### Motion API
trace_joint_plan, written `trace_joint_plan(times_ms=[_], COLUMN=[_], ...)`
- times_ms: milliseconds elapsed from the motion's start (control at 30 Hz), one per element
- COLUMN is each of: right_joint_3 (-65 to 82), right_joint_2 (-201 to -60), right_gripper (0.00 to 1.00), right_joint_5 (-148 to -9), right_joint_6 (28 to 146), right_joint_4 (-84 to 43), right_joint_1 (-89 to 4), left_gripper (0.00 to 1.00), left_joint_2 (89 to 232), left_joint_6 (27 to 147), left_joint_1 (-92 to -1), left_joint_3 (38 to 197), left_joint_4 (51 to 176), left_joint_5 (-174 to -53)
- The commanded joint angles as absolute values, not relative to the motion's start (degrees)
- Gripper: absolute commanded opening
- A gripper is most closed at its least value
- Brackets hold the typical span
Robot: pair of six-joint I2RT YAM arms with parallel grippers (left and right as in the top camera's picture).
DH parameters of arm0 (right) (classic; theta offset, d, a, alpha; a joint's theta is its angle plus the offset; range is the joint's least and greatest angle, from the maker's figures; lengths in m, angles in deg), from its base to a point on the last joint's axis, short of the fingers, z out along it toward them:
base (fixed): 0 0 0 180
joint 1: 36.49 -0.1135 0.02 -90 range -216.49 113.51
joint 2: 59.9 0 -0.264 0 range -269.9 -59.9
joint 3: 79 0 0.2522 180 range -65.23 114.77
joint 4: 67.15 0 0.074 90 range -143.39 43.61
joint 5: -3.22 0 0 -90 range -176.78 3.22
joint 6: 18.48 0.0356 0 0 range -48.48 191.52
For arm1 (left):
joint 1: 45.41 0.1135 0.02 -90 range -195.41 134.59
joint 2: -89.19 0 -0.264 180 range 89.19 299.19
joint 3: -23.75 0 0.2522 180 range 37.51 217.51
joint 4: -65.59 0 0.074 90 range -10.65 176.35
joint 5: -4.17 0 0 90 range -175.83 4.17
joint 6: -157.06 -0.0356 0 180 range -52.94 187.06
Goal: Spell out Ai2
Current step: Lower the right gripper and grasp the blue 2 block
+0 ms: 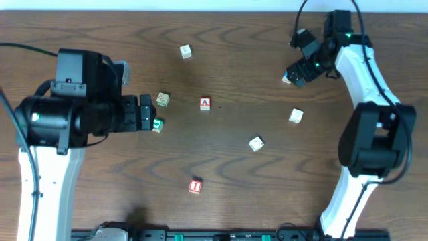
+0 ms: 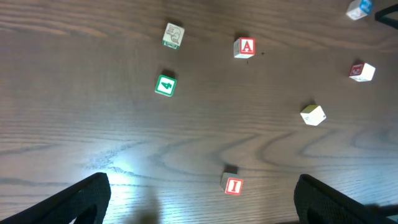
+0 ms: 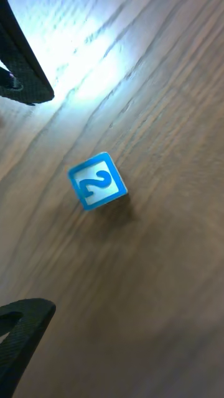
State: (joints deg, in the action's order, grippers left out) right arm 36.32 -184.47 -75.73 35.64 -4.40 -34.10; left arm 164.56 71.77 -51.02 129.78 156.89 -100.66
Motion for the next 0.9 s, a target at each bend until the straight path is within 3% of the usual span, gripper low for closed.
trace_joint_plan(times_ms=[0, 467, 700, 767, 867], right_joint_3=[37.5, 37.5, 37.5, 37.5, 37.5], right_joint_2=[-186.5, -191.3, -191.8, -191.8, -191.8], right_gripper=[0.99, 0.98, 0.84, 0.73, 0.67], right_joint_5=[-73.3, -69.3, -69.3, -69.3, -69.3], right_joint_6=[33.5, 33.3, 33.8, 34.5, 34.9], right_joint_4=[-5.1, -9.2, -10.5, -11.2, -11.4], right_joint_1=[-34.8, -34.8, -34.8, -34.8, -34.8], left_gripper=[0.95, 0.95, 0.95, 0.95, 0.95], left_joint_2=[165.4, 164.8, 164.8, 164.8, 164.8], left_joint_6=[72.8, 74.7, 75.0, 75.0, 75.0], left_joint_1=[-50.6, -50.6, -50.6, -50.6, -50.6], left_joint_3=[129.7, 129.7, 129.7, 129.7, 129.7], left_joint_4=[156.8, 155.6, 155.6, 155.6, 155.6], left_joint_5=[-100.7, -100.6, -100.7, -100.6, -100.7])
